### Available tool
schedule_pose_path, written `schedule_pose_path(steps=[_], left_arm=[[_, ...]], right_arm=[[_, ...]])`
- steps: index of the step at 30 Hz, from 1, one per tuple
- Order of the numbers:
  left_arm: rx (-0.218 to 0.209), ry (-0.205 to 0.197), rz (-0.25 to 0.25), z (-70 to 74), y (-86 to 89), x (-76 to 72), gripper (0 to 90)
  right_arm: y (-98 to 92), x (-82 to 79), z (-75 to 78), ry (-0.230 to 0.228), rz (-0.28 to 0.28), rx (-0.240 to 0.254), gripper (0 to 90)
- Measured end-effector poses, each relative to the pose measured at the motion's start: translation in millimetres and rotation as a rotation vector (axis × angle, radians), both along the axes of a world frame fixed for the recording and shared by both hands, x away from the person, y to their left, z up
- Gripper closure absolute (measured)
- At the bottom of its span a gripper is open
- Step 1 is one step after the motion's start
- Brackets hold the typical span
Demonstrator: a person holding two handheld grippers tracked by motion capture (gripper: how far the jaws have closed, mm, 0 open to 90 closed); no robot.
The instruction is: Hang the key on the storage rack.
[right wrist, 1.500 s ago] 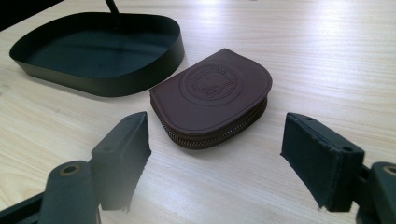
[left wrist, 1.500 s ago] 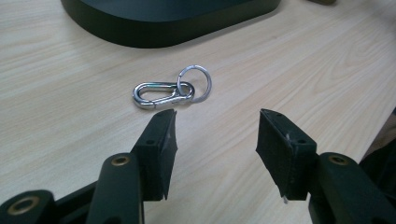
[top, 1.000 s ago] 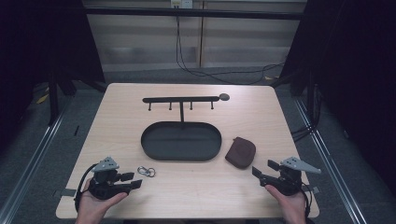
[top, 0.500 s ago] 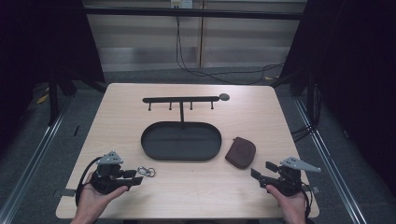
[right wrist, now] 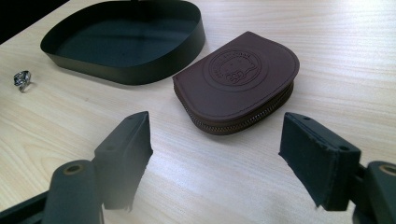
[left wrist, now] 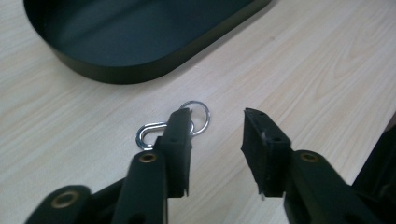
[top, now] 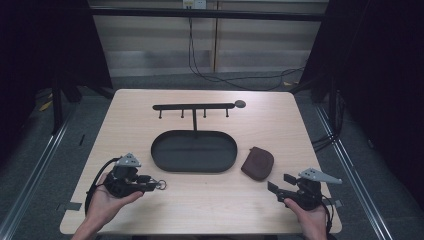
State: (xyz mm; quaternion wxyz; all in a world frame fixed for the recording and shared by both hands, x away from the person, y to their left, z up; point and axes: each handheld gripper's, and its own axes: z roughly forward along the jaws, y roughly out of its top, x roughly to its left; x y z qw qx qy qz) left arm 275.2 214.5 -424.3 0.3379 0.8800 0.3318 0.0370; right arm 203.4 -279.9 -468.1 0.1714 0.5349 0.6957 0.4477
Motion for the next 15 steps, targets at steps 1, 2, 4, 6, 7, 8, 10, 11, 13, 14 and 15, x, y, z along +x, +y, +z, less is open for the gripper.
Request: schedule_pose_path(steps=[1,2,4,6,7,8,10,11,13,14,15], left_arm=[[0.013,-0.006,-0.007,1.8,-0.8,1.5,65.3],[0.025,-0.011,-0.002,3.4,-2.3,2.0,65.3],[0.027,-0.005,-0.017,5.2,-4.4,4.5,65.3],[0.040,0.010,-0.027,5.9,-6.5,6.4,65.5],[0.055,0.005,-0.031,5.8,-7.9,7.0,66.3],[0.064,0.006,-0.034,5.7,-9.0,7.7,66.5],[0.076,0.016,-0.035,6.5,-10.6,9.4,66.5],[0.085,0.008,-0.034,6.8,-11.7,10.4,66.5],[0.097,0.016,-0.038,8.5,-13.8,12.5,66.4],[0.105,0.016,-0.039,9.3,-14.8,13.4,66.5],[0.117,0.012,-0.043,9.6,-15.7,14.3,66.5]], right_arm=[[0.1,0.1,-0.1,0.002,0.001,-0.002,24.5],[0.5,0.0,-0.1,0.004,-0.001,-0.004,24.5],[0.9,-0.1,-0.3,0.008,0.001,-0.007,24.3],[0.8,0.2,-0.7,0.010,0.005,-0.008,24.3],[0.8,0.4,-0.8,0.012,0.006,-0.007,24.3],[0.8,0.6,-1.0,0.013,0.005,-0.010,24.3],[1.4,0.9,-1.3,0.017,0.007,-0.011,24.4],[1.5,1.1,-1.4,0.016,0.011,-0.007,24.4],[1.9,1.2,-1.5,0.018,0.012,-0.009,24.4],[1.9,1.1,-1.5,0.018,0.014,-0.007,24.3],[1.9,0.8,-1.4,0.018,0.014,-0.009,24.3]])
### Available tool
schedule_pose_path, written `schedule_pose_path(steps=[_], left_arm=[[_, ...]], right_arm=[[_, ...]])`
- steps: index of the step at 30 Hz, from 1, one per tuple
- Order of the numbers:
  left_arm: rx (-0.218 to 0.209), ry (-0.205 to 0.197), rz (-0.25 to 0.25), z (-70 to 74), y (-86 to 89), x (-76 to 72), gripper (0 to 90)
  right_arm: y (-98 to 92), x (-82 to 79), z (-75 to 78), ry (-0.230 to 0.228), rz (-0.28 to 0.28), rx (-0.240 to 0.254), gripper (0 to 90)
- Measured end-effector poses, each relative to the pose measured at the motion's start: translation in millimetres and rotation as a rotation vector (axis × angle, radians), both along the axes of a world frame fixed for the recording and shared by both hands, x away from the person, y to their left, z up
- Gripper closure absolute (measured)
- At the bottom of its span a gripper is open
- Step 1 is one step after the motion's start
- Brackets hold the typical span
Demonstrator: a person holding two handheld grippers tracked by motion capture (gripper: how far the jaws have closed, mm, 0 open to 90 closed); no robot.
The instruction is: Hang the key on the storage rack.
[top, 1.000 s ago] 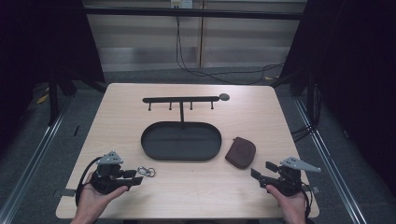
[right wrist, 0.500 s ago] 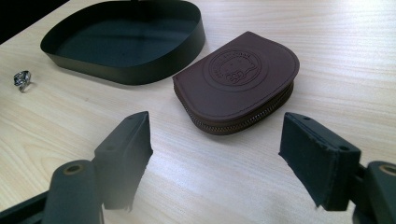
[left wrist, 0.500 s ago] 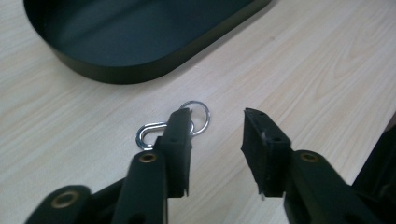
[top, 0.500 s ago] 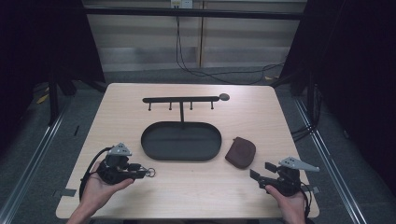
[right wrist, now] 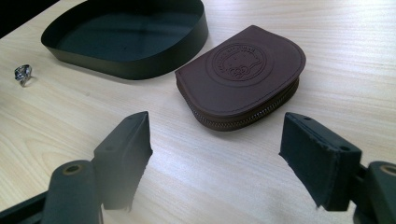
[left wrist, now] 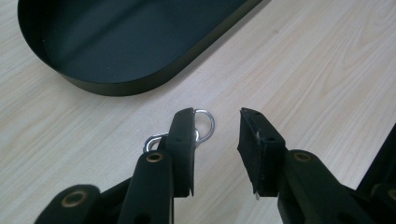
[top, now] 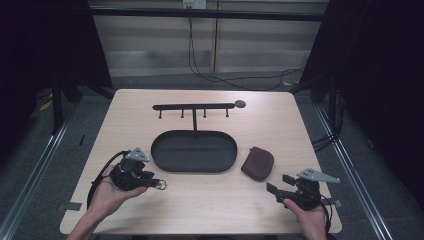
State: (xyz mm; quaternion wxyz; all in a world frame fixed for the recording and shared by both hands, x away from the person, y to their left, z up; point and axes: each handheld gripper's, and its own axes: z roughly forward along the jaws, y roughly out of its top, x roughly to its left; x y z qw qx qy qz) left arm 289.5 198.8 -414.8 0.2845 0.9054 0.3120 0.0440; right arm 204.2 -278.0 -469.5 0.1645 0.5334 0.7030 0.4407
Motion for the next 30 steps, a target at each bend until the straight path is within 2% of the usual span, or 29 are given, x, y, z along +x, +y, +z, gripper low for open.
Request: schedule_pose_path(steps=[4,8,9,18,22,26,30], left_arm=[[0.037,0.010,-0.014,-0.5,-3.9,3.1,67.2],[0.041,0.024,-0.030,-0.2,-6.4,6.9,66.9],[0.049,0.025,-0.049,0.6,-6.7,8.1,67.2],[0.088,0.050,-0.057,4.6,-11.9,12.7,67.1],[0.125,0.054,-0.061,4.4,-14.4,14.9,68.5],[0.144,0.065,-0.068,4.0,-17.6,17.8,68.3],[0.163,0.073,-0.088,4.2,-21.6,23.7,67.1]], right_arm=[[0.2,0.2,-0.4,0.004,-0.002,0.001,24.0],[0.4,0.4,-0.5,0.006,0.003,0.001,24.2],[0.4,0.5,-0.5,0.006,0.002,0.003,24.2],[0.7,0.8,-0.8,0.014,0.003,0.001,24.1],[0.8,1.2,-1.1,0.017,0.004,0.003,24.1],[0.9,1.7,-1.4,0.019,0.004,0.003,24.1],[0.9,1.4,-1.2,0.019,0.004,0.002,24.1]])
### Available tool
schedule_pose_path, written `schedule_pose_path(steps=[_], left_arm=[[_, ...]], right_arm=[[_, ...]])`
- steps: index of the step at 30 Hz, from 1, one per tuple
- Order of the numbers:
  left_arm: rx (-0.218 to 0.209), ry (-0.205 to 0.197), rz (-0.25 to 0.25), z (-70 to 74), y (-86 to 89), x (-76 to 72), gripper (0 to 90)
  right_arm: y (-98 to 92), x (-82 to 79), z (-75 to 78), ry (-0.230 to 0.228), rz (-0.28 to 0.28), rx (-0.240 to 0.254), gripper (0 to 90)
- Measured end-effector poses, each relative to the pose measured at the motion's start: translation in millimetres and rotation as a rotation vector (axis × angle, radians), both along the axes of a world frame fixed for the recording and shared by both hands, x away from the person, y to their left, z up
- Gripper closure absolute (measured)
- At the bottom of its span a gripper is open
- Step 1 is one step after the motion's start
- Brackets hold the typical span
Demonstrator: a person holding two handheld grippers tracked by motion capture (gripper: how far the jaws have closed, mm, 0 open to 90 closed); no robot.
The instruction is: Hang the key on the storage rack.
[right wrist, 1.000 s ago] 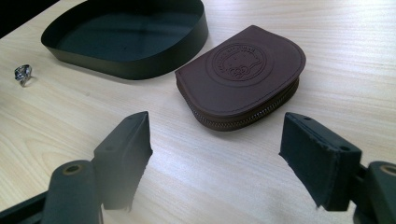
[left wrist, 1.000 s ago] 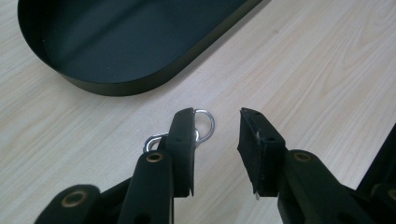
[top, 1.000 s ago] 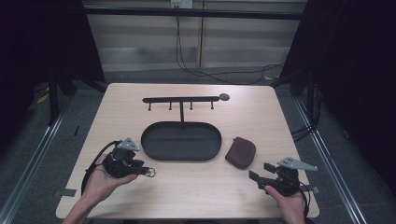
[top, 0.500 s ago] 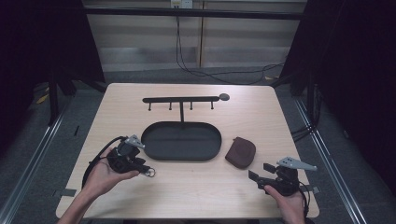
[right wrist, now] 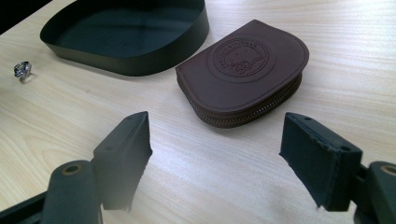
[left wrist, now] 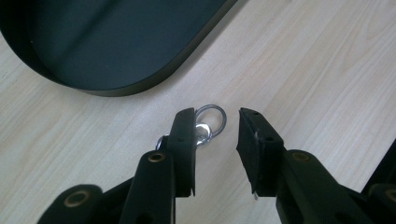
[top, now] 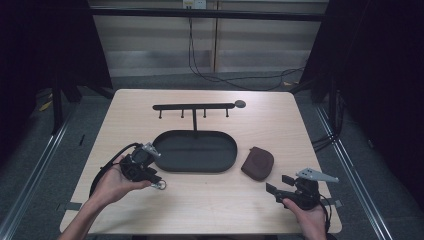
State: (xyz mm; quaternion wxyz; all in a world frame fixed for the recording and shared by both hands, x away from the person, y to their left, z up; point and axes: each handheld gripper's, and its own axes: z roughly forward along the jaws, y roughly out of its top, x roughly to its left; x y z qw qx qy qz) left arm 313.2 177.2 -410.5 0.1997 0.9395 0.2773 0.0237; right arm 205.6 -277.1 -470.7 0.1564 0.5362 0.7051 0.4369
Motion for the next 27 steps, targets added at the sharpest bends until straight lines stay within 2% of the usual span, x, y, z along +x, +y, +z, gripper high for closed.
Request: schedule_pose_path(steps=[3,8,15,17,19,24,25,27], left_arm=[[0.009,0.010,-0.011,-0.4,-2.7,2.3,67.0],[0.052,0.038,-0.023,-6.0,-6.7,7.7,67.3],[0.085,0.054,-0.038,-10.9,-10.0,15.1,68.1],[0.106,0.060,-0.048,-12.6,-10.3,18.4,68.9],[0.107,0.063,-0.047,-13.4,-10.3,19.5,69.1],[0.140,0.091,-0.066,-20.0,-13.3,26.2,69.1],[0.130,0.098,-0.064,-21.6,-13.7,27.6,69.1],[0.141,0.104,-0.073,-24.9,-15.5,29.5,69.2]], right_arm=[[0.0,0.0,0.0,0.000,0.000,0.000,24.1],[0.1,0.0,0.0,0.002,0.002,-0.001,24.1],[0.6,0.2,-0.2,0.005,0.001,-0.004,24.1],[0.5,-0.1,0.0,0.004,0.001,-0.002,24.1],[0.1,0.1,-0.3,0.003,0.003,-0.003,24.1],[0.4,0.8,-0.8,0.009,0.006,-0.005,24.0],[0.5,0.8,-0.8,0.009,0.006,-0.004,24.0],[0.5,0.6,-0.7,0.007,0.005,-0.005,23.9]])
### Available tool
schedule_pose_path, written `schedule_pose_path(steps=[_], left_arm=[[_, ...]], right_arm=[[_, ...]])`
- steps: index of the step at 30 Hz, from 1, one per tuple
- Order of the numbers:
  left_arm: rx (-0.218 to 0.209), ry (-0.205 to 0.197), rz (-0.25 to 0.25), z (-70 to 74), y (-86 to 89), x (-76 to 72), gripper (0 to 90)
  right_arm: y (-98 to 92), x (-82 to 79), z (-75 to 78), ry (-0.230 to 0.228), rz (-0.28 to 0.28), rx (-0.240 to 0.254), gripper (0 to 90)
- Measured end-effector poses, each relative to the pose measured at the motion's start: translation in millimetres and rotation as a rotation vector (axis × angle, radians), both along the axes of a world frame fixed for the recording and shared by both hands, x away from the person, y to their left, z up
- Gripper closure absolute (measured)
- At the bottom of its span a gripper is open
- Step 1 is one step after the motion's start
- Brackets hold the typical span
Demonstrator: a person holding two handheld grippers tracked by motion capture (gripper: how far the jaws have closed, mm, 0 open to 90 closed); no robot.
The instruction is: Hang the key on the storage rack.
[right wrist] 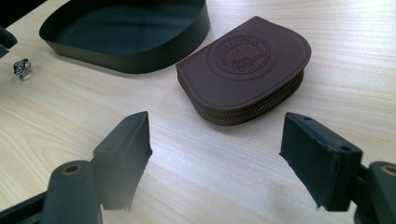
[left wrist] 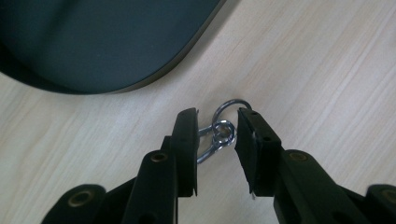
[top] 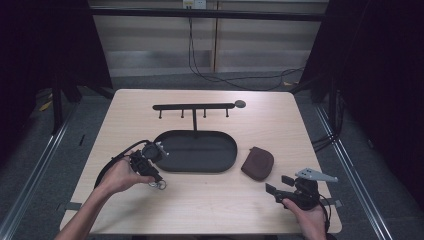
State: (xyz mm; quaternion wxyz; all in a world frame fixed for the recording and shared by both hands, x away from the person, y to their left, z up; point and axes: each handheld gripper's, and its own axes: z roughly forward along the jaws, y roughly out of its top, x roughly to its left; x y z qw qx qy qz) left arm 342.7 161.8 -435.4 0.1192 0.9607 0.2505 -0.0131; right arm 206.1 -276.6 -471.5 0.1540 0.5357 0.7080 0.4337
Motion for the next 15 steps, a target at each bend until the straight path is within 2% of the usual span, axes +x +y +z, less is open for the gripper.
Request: schedule_pose_path(steps=[3,7,13,15], left_arm=[[0.008,0.024,-0.008,-4.0,-2.2,0.6,69.2],[0.008,0.037,-0.021,-8.3,-4.8,2.3,67.3],[0.035,0.052,-0.034,-16.7,-11.1,3.6,67.1],[0.028,0.056,-0.027,-18.0,-11.1,5.0,67.1]], right_arm=[[-0.3,0.2,-0.2,0.002,0.000,0.001,23.9],[0.1,0.4,-0.4,0.007,0.002,0.002,23.9],[0.1,0.4,-0.5,0.010,0.002,0.002,23.8],[0.2,0.5,-0.6,0.010,0.002,0.002,23.8]])
